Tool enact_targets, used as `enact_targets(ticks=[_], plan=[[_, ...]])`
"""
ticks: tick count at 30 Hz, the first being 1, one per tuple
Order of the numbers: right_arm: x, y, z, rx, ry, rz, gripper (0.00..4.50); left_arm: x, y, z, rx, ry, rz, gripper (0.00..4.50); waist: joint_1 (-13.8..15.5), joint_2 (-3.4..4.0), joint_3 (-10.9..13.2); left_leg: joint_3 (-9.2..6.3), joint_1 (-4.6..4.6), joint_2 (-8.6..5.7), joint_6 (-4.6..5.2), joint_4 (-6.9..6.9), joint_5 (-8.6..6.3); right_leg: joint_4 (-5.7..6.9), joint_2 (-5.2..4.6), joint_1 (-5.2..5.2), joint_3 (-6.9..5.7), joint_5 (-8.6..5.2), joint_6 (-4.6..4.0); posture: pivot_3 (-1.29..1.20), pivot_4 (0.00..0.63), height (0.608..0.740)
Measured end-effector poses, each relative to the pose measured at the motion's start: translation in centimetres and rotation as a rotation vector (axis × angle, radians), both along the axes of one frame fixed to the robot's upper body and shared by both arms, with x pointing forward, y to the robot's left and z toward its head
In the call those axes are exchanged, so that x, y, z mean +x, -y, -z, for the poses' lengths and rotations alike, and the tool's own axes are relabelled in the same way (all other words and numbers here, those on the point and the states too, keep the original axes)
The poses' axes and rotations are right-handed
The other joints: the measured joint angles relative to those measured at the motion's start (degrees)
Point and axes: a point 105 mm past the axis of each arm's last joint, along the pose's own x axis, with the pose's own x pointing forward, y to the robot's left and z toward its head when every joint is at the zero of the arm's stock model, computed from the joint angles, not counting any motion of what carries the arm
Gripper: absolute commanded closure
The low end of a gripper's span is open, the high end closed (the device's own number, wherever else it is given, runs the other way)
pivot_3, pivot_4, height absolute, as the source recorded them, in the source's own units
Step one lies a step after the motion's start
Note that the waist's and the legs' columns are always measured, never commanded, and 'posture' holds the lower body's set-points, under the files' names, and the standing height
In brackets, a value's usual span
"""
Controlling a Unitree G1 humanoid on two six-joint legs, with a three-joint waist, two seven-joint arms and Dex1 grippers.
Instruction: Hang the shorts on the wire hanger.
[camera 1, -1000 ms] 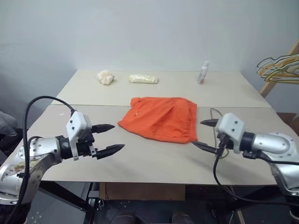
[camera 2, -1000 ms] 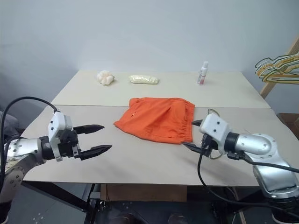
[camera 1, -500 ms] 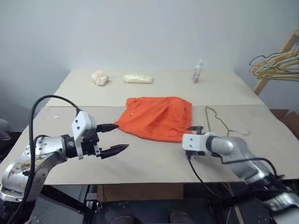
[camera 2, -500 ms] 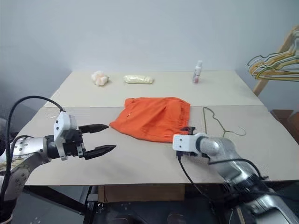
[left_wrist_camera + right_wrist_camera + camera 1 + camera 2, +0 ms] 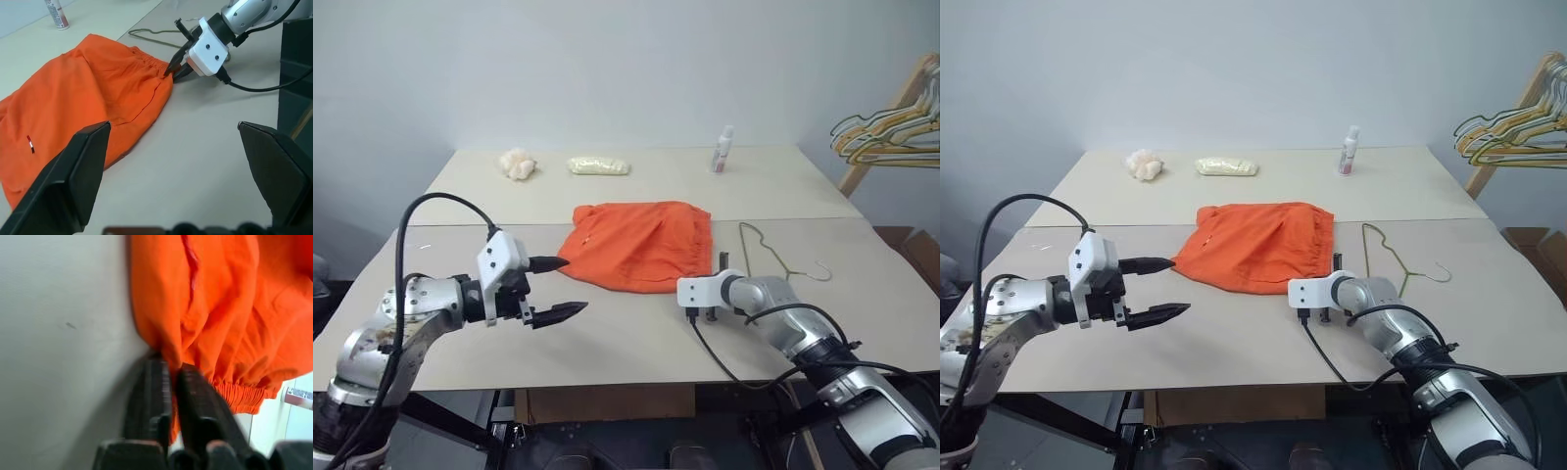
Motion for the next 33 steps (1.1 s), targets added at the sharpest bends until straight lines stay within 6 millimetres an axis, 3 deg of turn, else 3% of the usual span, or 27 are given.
enact_targets(ticks=[5, 10, 14, 19, 23, 27, 33], plan=[[-0.6, -0.4, -0.5, 0.013, 0.001, -0.078, 4.47, 3.4, -0.9, 2.0, 0.163, 0.06, -0.023, 0.0, -0.4, 0.0, 0.01, -0.03, -0.02, -0.07, 0.0, 0.01, 0.01, -0.01, -0.02, -0.01, -0.03, 0.0, 0.0, -0.14, 0.0, 0.74], [-2.3, 0.1, -3.2, 0.049, 0.039, -0.172, 4.47, 7.3, -1.5, 2.7, 0.376, 0.204, -0.01, 0.0, -1.33, 0.0, 0.02, -0.06, -0.15, -0.07, 0.01, 0.03, 0.0, -0.05, -0.04, -0.06, -0.06, 0.0, 0.01, -0.2, 0.0, 0.74], [-3.5, 0.7, -4.7, 0.069, 0.054, -0.194, 4.47, 9.2, -1.5, 3.9, 0.569, 0.269, 0.063, 0.0, -2.7, 0.0, 0.01, -0.05, -0.16, -0.07, 0.03, 0.04, 0.0, -0.03, -0.04, -0.02, -0.06, -0.01, 0.03, -0.24, 0.0, 0.74], [-4.7, 0.2, -5.5, 0.112, 0.047, -0.207, 4.47, 9.6, 0.0, 8.1, 0.708, 0.216, 0.197, 0.0, -5.07, -0.01, 0.02, -0.05, -0.23, -0.07, 0.08, 0.11, -0.02, 0.01, -0.05, -0.03, -0.06, -0.02, 0.07, -0.28, 0.0, 0.74], [-4.7, 0.2, -6.3, 0.137, 0.061, -0.184, 4.47, 9.3, 0.8, 8.0, 0.729, 0.202, 0.302, 0.0, -7.38, -0.01, 0.0, -0.09, -0.22, -0.05, 0.1, 0.13, -0.03, 0.07, -0.09, -0.01, -0.06, -0.04, 0.12, -0.3, 0.0, 0.74], [-4.8, 0.5, -6.0, 0.138, 0.044, -0.16, 4.47, 8.3, 0.8, 7.8, 0.695, 0.15, 0.374, 0.0, -9.33, -0.01, 0.01, -0.13, -0.23, -0.04, 0.1, 0.14, -0.03, 0.13, -0.1, -0.02, -0.06, -0.05, 0.13, -0.31, 0.0, 0.74], [-5.0, 0.4, -5.8, 0.136, 0.033, -0.159, 4.47, 7.3, -1.7, 5.4, 0.612, 0.081, 0.401, 0.0, -11.95, -0.01, 0.0, -0.19, -0.22, -0.03, 0.1, 0.13, -0.03, 0.2, -0.11, -0.03, -0.06, -0.07, 0.16, -0.3, 0.0, 0.74]])
